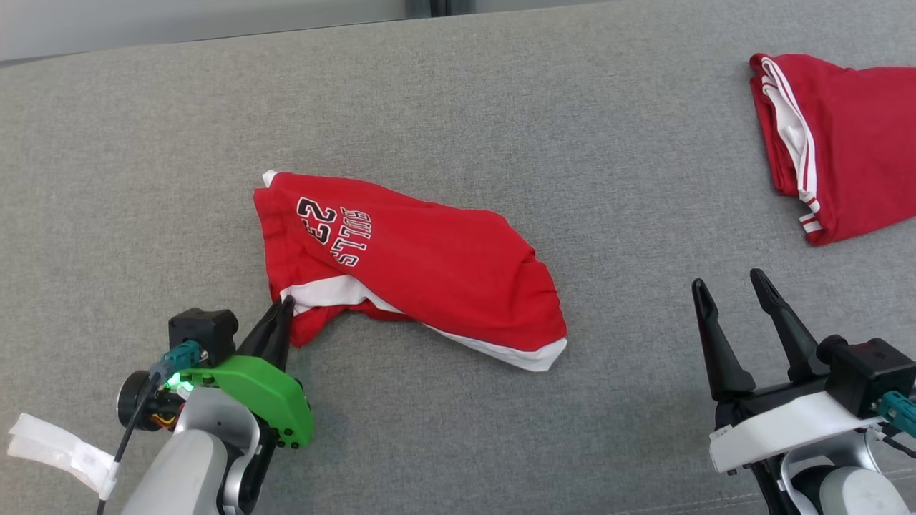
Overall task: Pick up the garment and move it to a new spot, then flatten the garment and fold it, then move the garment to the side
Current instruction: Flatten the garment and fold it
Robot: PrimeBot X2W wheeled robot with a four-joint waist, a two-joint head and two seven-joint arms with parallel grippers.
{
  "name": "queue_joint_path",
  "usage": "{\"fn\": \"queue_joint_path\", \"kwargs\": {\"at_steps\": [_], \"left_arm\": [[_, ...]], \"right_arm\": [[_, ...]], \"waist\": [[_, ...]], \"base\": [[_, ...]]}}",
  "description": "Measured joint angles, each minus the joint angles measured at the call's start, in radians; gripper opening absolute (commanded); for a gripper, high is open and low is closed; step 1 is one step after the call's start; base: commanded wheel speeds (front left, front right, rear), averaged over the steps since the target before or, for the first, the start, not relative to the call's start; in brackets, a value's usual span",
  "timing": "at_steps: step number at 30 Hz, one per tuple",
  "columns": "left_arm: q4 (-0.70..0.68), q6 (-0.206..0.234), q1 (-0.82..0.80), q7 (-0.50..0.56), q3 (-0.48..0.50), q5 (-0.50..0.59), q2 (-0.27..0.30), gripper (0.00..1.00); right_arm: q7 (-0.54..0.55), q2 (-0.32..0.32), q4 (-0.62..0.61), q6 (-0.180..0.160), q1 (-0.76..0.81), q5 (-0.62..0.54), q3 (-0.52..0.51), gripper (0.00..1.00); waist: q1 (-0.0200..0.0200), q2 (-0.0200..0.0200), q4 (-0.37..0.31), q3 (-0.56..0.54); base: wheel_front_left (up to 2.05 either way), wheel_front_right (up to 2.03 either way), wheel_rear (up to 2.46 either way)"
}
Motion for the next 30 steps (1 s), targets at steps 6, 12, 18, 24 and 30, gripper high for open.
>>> {"fn": "queue_joint_path", "kwargs": {"at_steps": [6, 12, 18, 24, 30], "left_arm": [[0.014, -0.006, -0.014, -0.021, 0.000, 0.002, 0.002, 0.00], [-0.006, 0.002, -0.024, -0.031, -0.007, 0.007, 0.002, 0.00], [-0.021, 0.004, -0.036, -0.034, -0.022, 0.012, -0.004, 0.00], [-0.034, 0.008, -0.040, -0.047, -0.028, 0.015, -0.009, 0.00], [-0.063, 0.021, -0.041, -0.089, -0.023, 0.019, -0.009, 0.00]], "right_arm": [[0.005, -0.029, 0.036, 0.000, -0.014, 0.012, 0.060, 1.00], [0.008, -0.072, 0.125, 0.000, -0.050, 0.053, 0.198, 1.00], [-0.004, -0.083, 0.230, 0.000, -0.100, 0.090, 0.311, 1.00], [-0.027, -0.090, 0.293, 0.000, -0.125, 0.112, 0.346, 1.00], [-0.073, -0.094, 0.315, 0.000, -0.161, 0.114, 0.331, 0.00]], "waist": [[0.0000, 0.0000, 0.004, 0.009], [0.0000, 0.0000, 0.027, 0.022], [0.0000, 0.0000, 0.065, 0.040], [0.0000, 0.0000, 0.094, 0.056], [0.0000, 0.0000, 0.095, 0.061]], "base": [[0.00, 0.00, 0.00], [0.00, 0.00, 0.00], [0.00, 0.00, 0.00], [0.00, 0.00, 0.00], [0.00, 0.00, 0.00]]}}
